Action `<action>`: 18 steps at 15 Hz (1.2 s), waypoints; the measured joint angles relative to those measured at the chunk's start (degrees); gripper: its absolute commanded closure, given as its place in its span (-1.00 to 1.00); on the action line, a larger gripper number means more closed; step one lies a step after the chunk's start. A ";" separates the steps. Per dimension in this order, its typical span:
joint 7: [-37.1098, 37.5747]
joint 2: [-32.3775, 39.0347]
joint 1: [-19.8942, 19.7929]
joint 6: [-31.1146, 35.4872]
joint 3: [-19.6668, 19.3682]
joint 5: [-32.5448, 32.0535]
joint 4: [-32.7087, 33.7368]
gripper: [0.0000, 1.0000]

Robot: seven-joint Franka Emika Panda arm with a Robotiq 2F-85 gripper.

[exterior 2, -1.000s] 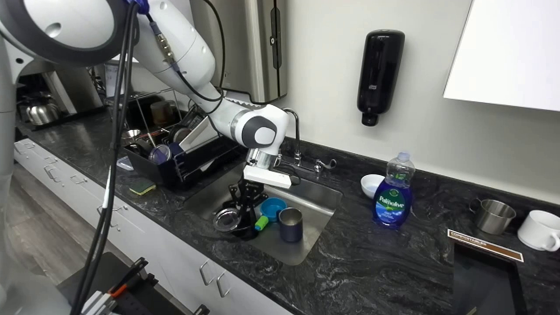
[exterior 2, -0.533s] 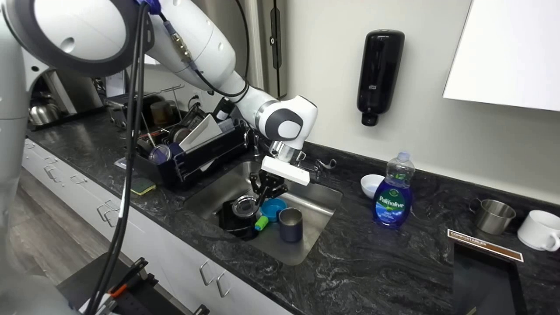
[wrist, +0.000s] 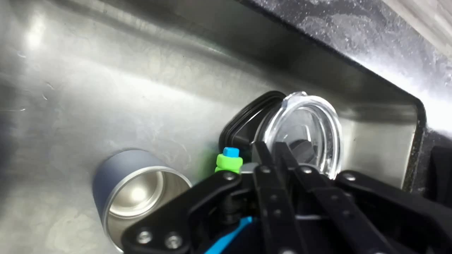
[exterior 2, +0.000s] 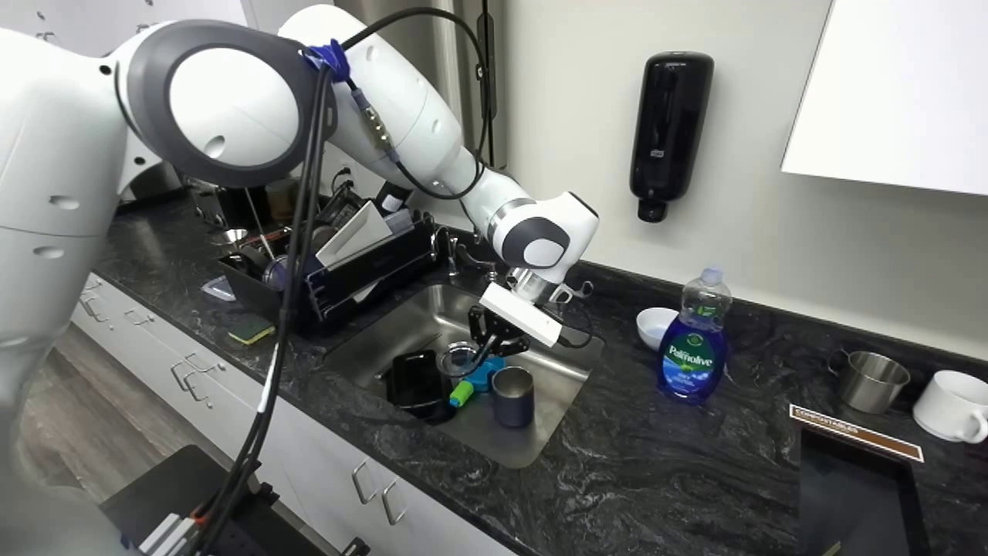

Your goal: Put the thermos cup lid on the thermos cup in the sink

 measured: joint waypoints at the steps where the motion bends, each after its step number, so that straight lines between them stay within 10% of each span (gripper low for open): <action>1: 1.06 0.73 -0.27 -0.08 0.02 0.50 1.02 0.96; 18: 10.93 8.20 -4.04 -0.14 0.11 1.50 9.83 0.96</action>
